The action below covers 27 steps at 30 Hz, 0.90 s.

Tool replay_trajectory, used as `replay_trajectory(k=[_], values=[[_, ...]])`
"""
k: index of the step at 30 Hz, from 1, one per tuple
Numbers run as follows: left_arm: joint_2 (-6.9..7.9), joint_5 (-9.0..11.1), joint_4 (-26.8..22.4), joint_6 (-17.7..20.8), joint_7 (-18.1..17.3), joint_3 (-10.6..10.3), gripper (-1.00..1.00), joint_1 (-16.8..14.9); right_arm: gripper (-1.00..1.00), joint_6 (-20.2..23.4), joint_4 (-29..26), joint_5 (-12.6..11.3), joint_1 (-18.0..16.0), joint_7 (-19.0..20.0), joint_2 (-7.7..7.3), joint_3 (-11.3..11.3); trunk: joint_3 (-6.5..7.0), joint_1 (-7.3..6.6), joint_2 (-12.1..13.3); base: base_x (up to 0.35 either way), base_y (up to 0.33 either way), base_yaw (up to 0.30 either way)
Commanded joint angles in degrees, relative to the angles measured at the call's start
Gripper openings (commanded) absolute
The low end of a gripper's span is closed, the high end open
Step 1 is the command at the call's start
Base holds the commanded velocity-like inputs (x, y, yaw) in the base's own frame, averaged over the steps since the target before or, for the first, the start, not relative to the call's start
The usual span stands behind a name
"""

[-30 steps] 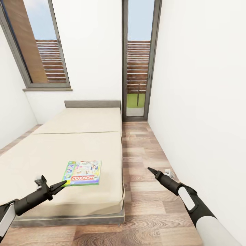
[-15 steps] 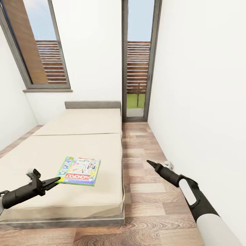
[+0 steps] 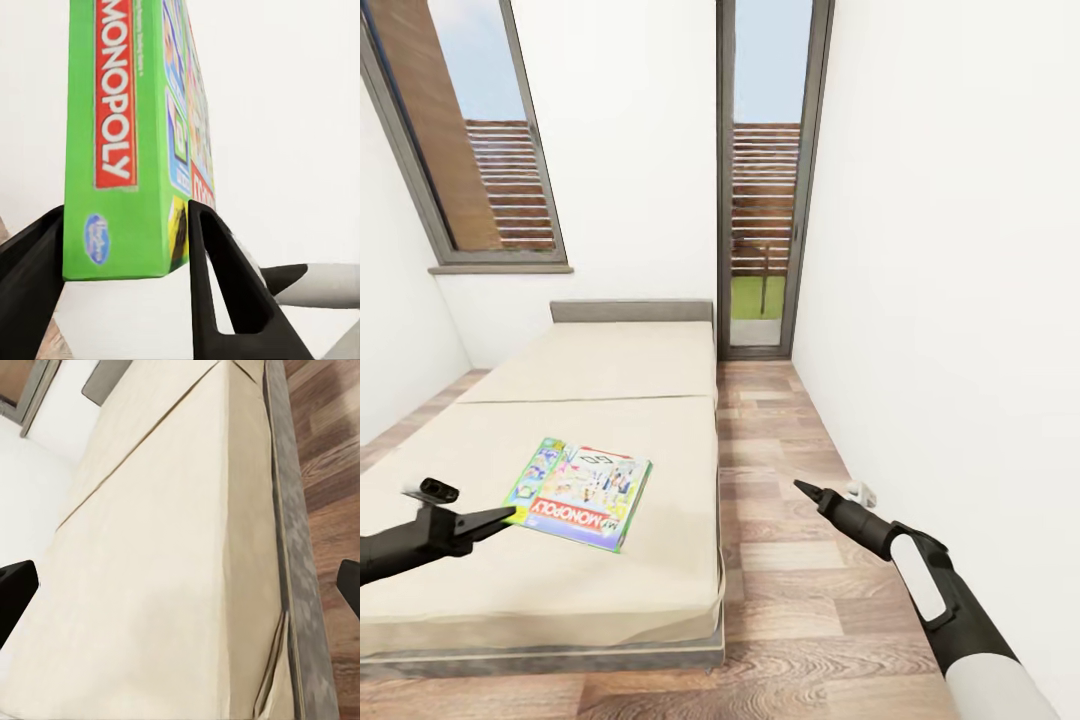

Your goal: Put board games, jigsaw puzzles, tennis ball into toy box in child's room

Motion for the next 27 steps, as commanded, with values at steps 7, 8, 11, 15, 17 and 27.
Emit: replay_trajectory(k=[7, 8, 11, 15, 17, 27], values=[[4.63, 0.24, 0.36, 0.61, -0.2, 0.34, -1.0, 0.23, 1.0, 0.36, -0.08, 0.28, 0.0, -0.06, 0.3, -0.01, 1.2, -1.55, 2.8, 0.0, 0.0, 0.0], [4.77, 0.2, 0.38, 0.61, -0.2, 0.37, -1.0, 0.25, 1.0, 0.36, -0.06, 0.26, 0.01, 0.0, 0.28, -0.02, 1.38, -1.77, 3.2, 0.0, 0.0, 0.0], [4.89, 0.08, 0.39, 0.61, -0.2, 0.41, -1.0, 0.26, 1.0, 0.36, -0.01, 0.25, 0.02, 0.04, 0.25, -0.02, 1.92, -2.43, 4.4, 0.0, 0.0, 0.0], [4.95, -0.24, 0.39, 0.61, -0.2, 0.47, -1.0, 0.26, 1.0, 0.29, -0.01, 0.24, 0.02, 0.05, 0.32, -0.03, 2.64, -3.31, 6.01, 0.0, 0.0, 0.0], [4.95, -0.27, 0.39, 0.61, -0.2, 0.48, -1.0, 0.26, 1.0, 0.3, -0.04, 0.24, 0.0, 0.04, 0.33, -0.03, 3.0, -3.74, 6.81, 0.0, 0.0, 0.0], [4.77, -0.45, 0.39, 0.61, -0.2, -0.18, -1.0, 0.26, 1.0, 0.33, -0.32, 0.33, 0.02, 0.13, 0.25, -0.03, 4.8, -5.94, 10.82, 0.0, 0.0, 0.0]])
